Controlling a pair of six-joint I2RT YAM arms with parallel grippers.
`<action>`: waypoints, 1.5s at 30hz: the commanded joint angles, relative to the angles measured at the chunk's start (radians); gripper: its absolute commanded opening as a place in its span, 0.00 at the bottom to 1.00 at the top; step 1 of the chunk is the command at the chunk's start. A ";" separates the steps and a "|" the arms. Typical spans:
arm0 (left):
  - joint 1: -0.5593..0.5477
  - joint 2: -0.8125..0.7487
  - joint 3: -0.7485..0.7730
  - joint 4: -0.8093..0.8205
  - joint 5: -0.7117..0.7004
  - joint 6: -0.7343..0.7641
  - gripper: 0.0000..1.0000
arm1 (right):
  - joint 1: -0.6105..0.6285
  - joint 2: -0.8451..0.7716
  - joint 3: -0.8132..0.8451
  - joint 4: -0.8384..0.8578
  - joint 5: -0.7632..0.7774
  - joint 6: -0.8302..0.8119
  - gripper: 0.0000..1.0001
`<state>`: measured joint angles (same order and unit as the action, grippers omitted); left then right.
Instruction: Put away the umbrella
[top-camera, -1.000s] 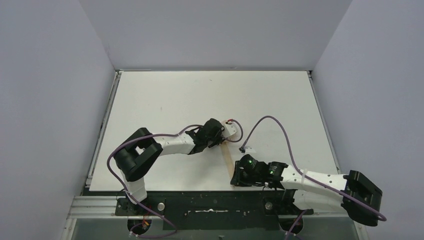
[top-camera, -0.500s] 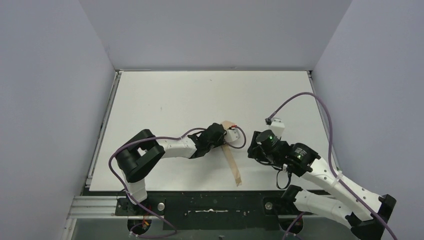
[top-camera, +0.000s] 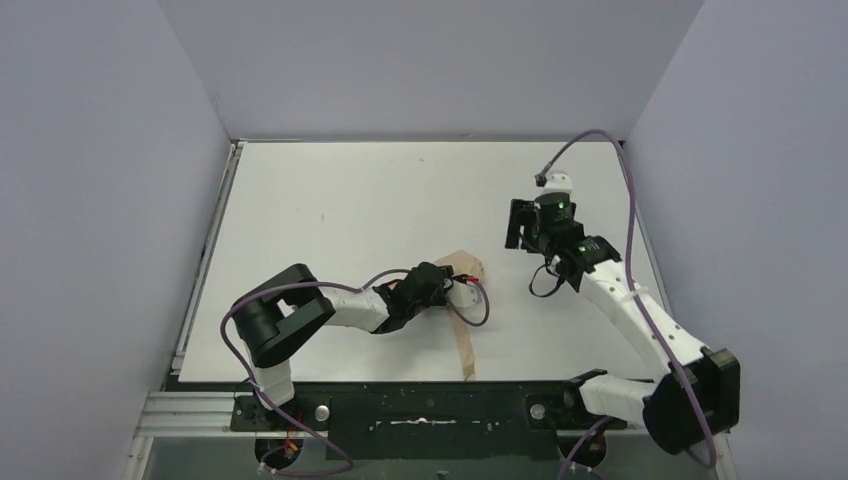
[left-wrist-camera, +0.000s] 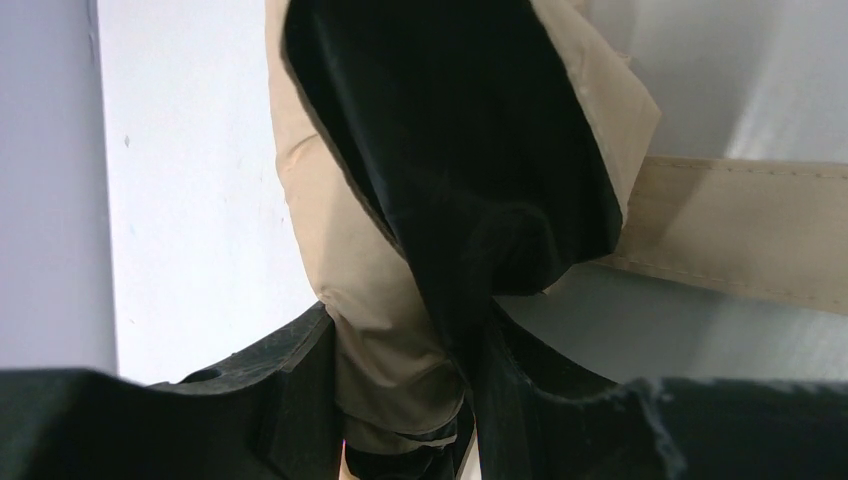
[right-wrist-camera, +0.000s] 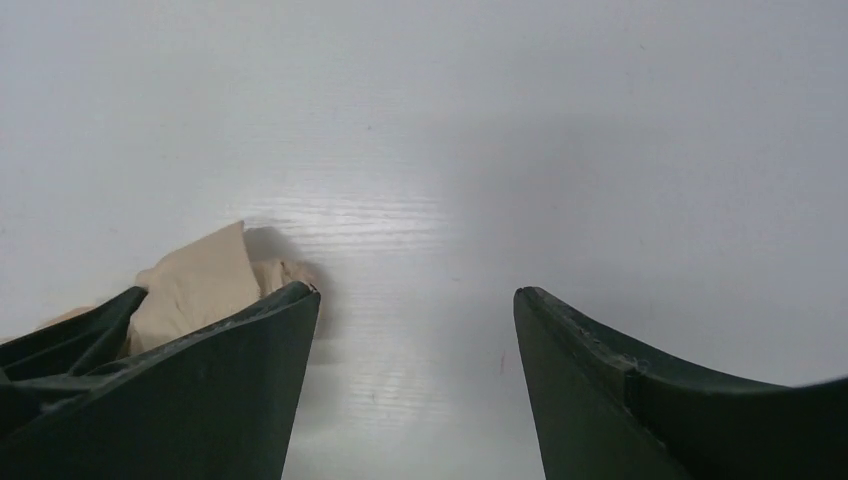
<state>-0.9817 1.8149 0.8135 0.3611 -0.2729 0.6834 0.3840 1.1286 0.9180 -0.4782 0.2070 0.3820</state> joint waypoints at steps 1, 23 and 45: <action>-0.037 0.006 -0.056 0.100 0.110 0.161 0.00 | -0.076 0.155 0.141 0.244 -0.346 -0.281 0.75; -0.089 0.124 -0.168 0.476 0.035 0.356 0.00 | -0.149 0.472 0.284 -0.245 -1.064 -1.068 0.80; -0.103 0.126 -0.181 0.482 0.044 0.364 0.00 | -0.046 0.735 0.310 -0.306 -0.874 -1.109 0.76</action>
<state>-1.0740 1.9266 0.6495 0.8642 -0.2565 1.0512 0.3229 1.8290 1.1976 -0.7876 -0.7506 -0.7017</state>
